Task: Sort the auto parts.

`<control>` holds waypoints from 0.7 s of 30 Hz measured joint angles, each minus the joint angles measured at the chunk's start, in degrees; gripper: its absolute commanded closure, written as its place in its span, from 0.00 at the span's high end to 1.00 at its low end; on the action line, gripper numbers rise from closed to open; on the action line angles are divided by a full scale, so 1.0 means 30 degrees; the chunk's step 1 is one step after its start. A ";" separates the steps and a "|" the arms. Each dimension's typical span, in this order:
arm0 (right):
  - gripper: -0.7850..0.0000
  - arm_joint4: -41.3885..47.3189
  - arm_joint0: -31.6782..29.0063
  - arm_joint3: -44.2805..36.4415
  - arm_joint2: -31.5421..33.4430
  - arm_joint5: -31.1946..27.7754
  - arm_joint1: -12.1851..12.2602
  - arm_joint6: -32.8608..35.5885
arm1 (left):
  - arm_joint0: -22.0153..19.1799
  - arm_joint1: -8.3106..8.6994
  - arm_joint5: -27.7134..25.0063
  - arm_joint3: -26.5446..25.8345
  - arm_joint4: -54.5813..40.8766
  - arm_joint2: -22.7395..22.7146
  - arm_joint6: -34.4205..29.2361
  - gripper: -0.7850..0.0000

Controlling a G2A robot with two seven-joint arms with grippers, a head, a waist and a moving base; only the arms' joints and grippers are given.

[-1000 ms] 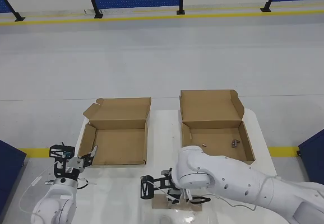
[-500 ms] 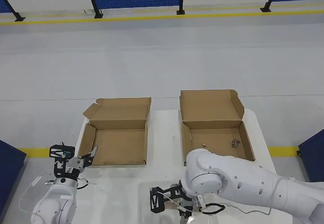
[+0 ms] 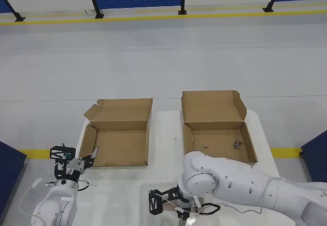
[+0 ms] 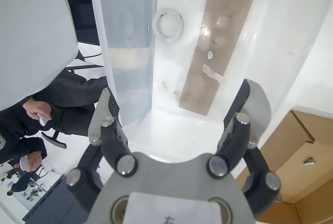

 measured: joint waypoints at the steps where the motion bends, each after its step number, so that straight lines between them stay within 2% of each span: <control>1: 1.00 -0.0144 -0.0083 0.0188 0.0000 0.0035 -0.0142 0.0035 | 0.0000 0.0000 0.0000 0.0000 0.0000 0.0000 0.0000 1.00; 11: 1.00 -0.1420 -0.0604 0.1995 0.0000 0.0717 -0.1522 0.0719 | 0.0000 0.0000 0.0000 0.0000 0.0000 0.0000 0.0000 1.00; 21: 1.00 -0.2961 -0.0389 0.3111 0.0000 0.0652 -0.2282 0.0649 | 0.0000 0.0000 0.0000 0.0000 0.0000 0.0000 0.0000 1.00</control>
